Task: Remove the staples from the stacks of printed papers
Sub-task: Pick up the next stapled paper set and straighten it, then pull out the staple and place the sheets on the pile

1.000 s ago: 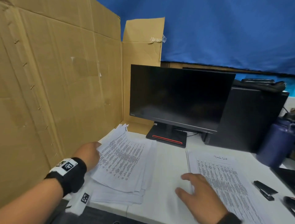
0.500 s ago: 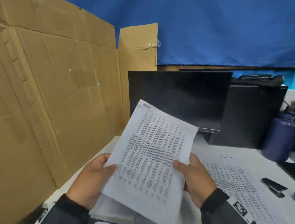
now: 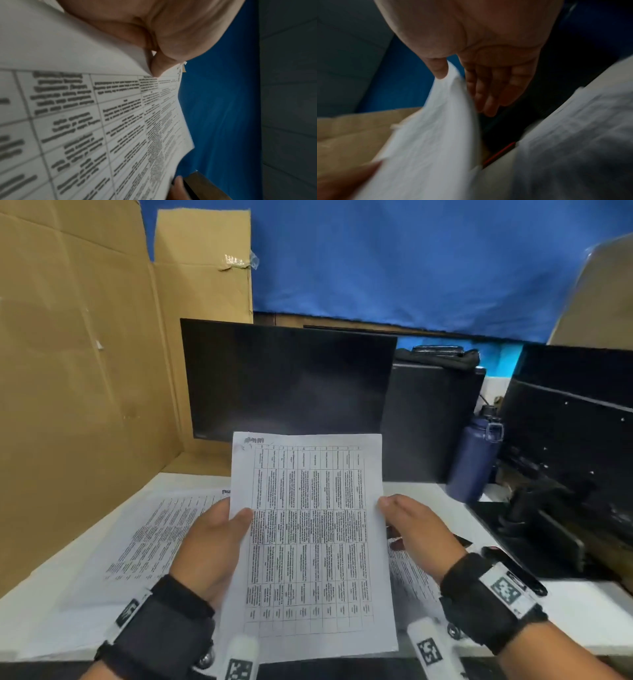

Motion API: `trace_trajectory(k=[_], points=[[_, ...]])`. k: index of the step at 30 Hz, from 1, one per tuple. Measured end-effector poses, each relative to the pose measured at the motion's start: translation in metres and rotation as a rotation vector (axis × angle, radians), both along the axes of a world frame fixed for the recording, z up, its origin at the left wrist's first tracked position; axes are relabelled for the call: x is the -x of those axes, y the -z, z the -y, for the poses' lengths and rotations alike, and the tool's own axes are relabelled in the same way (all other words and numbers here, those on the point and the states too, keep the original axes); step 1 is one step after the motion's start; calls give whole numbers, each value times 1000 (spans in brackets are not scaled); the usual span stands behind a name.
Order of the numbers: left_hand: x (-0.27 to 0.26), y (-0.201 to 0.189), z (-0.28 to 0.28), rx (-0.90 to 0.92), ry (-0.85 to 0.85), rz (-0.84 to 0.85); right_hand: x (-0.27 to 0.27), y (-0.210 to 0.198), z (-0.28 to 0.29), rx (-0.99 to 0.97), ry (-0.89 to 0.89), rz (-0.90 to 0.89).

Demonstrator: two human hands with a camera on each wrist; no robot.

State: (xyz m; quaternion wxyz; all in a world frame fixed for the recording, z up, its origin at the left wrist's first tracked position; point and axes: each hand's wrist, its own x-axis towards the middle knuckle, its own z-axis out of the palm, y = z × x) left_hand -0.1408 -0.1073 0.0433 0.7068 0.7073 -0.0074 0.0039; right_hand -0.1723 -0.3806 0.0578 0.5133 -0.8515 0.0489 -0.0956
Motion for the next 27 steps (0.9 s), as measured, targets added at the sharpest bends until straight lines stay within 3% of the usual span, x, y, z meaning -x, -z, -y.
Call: trace_trajectory(k=[3,5,9,13,15,18,21,24,27], points=[[3,2,5,-62,34,-27,-34,24,67,403,231,-159],[6,2,9,-81,69,-54,-57,47,105,683,287,-345],[13,4,15,-81,171,-70,-69,75,132,895,247,-490],[17,13,12,-65,208,-87,-63,79,129,829,305,-488],[20,18,13,-79,248,-101,-57,71,129,685,341,-477],[24,21,18,-125,292,-92,-31,42,115,214,394,-217],[27,24,25,-153,326,-85,10,11,98,-65,445,102],[33,27,32,-217,391,-32,49,-12,64,-20,367,236],[42,28,40,-310,468,51,73,-16,30,181,158,218]])
